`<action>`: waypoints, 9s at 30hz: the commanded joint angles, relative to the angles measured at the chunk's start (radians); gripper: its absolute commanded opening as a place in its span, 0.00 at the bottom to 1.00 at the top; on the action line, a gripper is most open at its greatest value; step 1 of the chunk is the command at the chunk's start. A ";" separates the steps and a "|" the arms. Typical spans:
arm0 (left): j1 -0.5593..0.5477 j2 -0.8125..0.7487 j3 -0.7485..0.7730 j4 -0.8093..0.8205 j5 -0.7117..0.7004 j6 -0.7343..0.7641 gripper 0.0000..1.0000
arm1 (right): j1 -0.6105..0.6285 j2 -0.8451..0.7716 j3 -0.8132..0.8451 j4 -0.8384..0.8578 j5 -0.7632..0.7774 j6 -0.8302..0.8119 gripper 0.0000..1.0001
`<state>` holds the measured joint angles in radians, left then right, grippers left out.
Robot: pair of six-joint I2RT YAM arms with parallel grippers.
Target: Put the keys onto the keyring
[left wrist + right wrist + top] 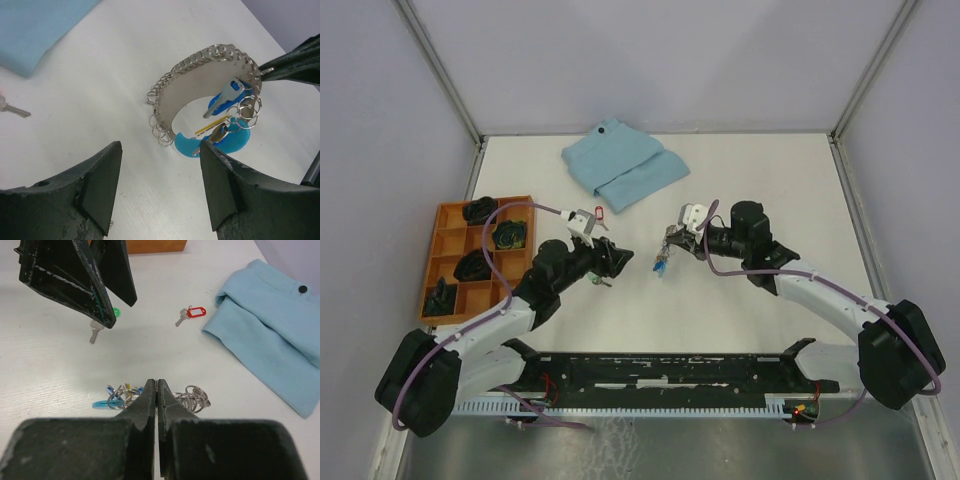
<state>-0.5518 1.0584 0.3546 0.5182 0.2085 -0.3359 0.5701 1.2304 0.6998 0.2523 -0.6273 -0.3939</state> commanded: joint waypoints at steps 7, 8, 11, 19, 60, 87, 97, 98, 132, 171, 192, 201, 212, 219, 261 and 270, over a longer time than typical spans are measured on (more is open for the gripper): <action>0.015 -0.123 -0.046 -0.153 -0.118 -0.123 0.73 | 0.036 -0.006 -0.053 -0.043 -0.064 0.024 0.00; 0.015 -0.130 -0.050 -0.166 -0.128 -0.130 0.73 | 0.042 -0.001 -0.058 -0.050 -0.064 0.029 0.01; 0.015 -0.151 -0.062 -0.211 -0.172 -0.152 0.75 | 0.053 0.007 -0.070 -0.064 -0.047 0.040 0.00; 0.014 -0.123 -0.061 -0.192 -0.077 -0.172 0.75 | 0.072 0.075 -0.095 -0.002 -0.005 0.091 0.01; -0.153 0.170 0.159 -0.292 -0.096 -0.108 0.70 | 0.192 0.060 -0.020 -0.470 0.437 0.526 0.48; -0.183 0.501 0.257 -0.320 -0.166 -0.098 0.55 | 0.406 0.249 -0.076 -0.237 0.752 0.571 0.41; -0.183 0.489 0.236 -0.311 -0.153 -0.113 0.51 | 0.434 0.266 -0.058 -0.220 0.801 0.558 0.51; -0.183 0.484 0.233 -0.308 -0.156 -0.114 0.51 | 0.434 0.261 -0.056 -0.223 0.803 0.559 0.51; -0.045 0.193 0.109 -0.238 -0.090 -0.199 0.67 | 0.430 -0.036 -0.024 -0.466 1.000 0.647 1.00; -0.033 0.424 0.114 -0.100 0.039 -0.249 0.65 | 0.444 0.287 -0.050 -0.249 0.929 0.721 0.85; -0.037 0.472 0.100 -0.076 0.022 -0.252 0.59 | 0.443 0.222 0.012 -0.281 0.976 0.684 0.40; -0.037 0.467 0.095 -0.078 0.019 -0.254 0.56 | 0.444 0.168 0.033 -0.372 0.945 0.643 0.47; -0.037 0.460 0.094 -0.089 0.013 -0.254 0.56 | 0.451 0.204 0.061 -0.387 0.819 0.616 0.45; -0.038 0.463 0.096 -0.089 0.015 -0.255 0.56 | 0.456 0.283 0.100 -0.370 0.795 0.586 0.42; -0.086 0.070 -0.013 0.184 0.138 0.170 0.71 | 0.305 0.021 0.304 -0.692 0.628 0.404 0.01; -0.166 0.092 0.044 0.240 0.245 0.378 0.72 | 0.289 0.020 0.441 -0.816 0.593 0.331 0.01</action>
<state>-0.6838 1.1450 0.3462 0.6739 0.3809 -0.1207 0.8650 1.2762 1.0534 -0.5209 -0.0032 -0.0196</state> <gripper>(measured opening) 0.711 0.015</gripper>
